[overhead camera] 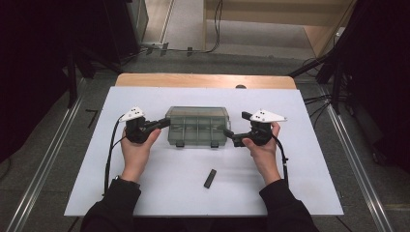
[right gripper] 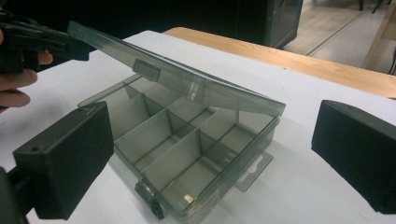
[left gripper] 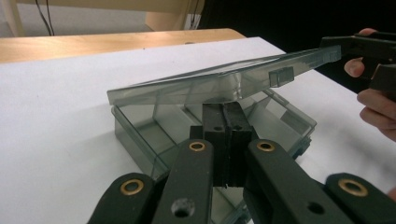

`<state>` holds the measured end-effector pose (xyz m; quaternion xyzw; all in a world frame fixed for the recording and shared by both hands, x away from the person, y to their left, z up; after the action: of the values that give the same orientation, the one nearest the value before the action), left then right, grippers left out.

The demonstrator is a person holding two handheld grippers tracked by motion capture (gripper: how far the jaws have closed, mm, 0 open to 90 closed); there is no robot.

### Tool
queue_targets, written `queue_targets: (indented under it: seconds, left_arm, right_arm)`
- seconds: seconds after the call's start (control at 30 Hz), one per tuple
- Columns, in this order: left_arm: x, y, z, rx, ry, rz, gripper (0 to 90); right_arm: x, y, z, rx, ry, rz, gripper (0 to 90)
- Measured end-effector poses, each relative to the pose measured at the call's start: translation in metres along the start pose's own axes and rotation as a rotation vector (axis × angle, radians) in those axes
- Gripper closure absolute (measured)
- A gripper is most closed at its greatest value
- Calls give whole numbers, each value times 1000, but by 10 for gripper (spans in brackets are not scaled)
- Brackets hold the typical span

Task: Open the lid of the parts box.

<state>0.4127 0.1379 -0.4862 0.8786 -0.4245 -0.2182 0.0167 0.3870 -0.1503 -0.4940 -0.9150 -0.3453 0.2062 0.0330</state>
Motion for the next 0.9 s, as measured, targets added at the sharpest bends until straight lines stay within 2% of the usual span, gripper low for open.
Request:
queue_targets:
  seconds: [0.2, 0.3, 0.37, 0.47, 0.5, 0.57, 0.6, 0.63, 0.7, 0.9]
  left_arm:
    - [3, -4, -7, 1, 7, -8, 900]
    - [3, -6, -13, 4, 19, -18, 900]
    - [4, -8, -16, -1, 26, -21, 900]
    - [5, -10, -20, -2, 36, -23, 900]
    - [6, -10, -21, -1, 36, -24, 900]
    - [7, -10, -23, 5, 39, -28, 900]
    - [8, -10, -24, 6, 40, -28, 900]
    - [8, -11, -25, 6, 42, -27, 900]
    - [9, -11, -26, 2, 45, -30, 900]
    - [13, -13, -30, -3, 53, -32, 900]
  right_arm:
    - [11, 2, -4, 4, -11, -1, 0]
    - [16, 3, -7, 0, -13, 12, 100]
    - [19, 2, -9, 6, -6, 5, 122]
    - [25, 5, -14, 15, 2, 35, 197]
    - [25, 5, -14, 15, 2, 35, 197]
    - [26, 9, -17, 3, 6, 64, 241]
    - [27, 11, -21, 11, 11, 70, 296]
    - [27, 11, -21, 11, 11, 70, 296]
    - [27, 13, -25, 0, 15, 76, 379]
    - [29, 15, -33, -16, 35, 88, 497]
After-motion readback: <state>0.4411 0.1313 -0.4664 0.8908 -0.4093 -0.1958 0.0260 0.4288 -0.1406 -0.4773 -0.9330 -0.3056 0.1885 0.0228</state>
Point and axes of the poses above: each handheld gripper's, and its own axes: x roughly forward along the jaws, z roughly out of its underside, y roughly to its right, the point moved 7 cm from there along x, roughly forward along the jaws, and after that the axes turned 3 degrees about x, right-handed, at the moved point
